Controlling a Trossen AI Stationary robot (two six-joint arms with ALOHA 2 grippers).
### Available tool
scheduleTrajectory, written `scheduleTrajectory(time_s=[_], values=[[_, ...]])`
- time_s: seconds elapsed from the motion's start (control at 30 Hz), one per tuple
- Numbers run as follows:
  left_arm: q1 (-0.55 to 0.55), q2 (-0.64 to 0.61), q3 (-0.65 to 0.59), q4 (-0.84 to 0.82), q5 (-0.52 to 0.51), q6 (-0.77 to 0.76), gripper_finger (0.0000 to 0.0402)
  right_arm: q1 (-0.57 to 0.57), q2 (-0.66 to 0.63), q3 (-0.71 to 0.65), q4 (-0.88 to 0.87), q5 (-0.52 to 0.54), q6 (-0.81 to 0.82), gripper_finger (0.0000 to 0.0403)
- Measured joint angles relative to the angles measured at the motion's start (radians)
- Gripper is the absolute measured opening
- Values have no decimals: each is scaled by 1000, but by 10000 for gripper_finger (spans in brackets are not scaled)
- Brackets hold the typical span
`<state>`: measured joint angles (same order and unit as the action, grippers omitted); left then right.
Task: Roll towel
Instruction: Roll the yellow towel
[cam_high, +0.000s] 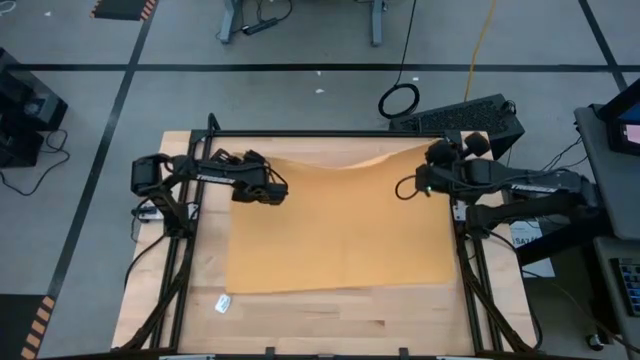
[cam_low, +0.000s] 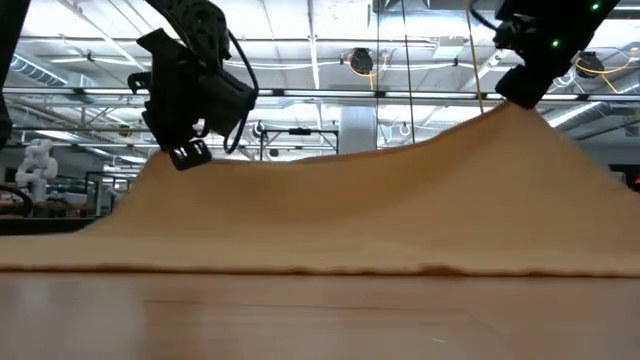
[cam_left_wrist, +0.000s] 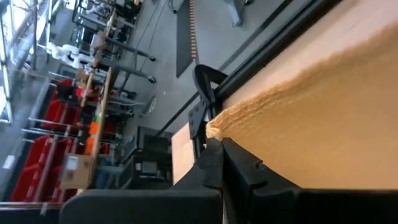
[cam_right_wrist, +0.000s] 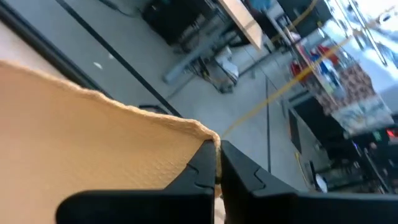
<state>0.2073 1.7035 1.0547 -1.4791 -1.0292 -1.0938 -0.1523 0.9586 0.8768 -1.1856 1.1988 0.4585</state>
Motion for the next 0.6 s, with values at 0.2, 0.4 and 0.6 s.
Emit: scheduleTrajectory(time_s=[0.2,0.4,0.6], values=[[23,0,-51,153,-17,149,2,-77,42,0,37,-95,-6,0],[-16,-4,-52,124,-53,159,2,-83,88,0,37,-133,-7,0],[-91,-6,-52,111,-7,159,2,-83,96,0,25,-216,-17,0]])
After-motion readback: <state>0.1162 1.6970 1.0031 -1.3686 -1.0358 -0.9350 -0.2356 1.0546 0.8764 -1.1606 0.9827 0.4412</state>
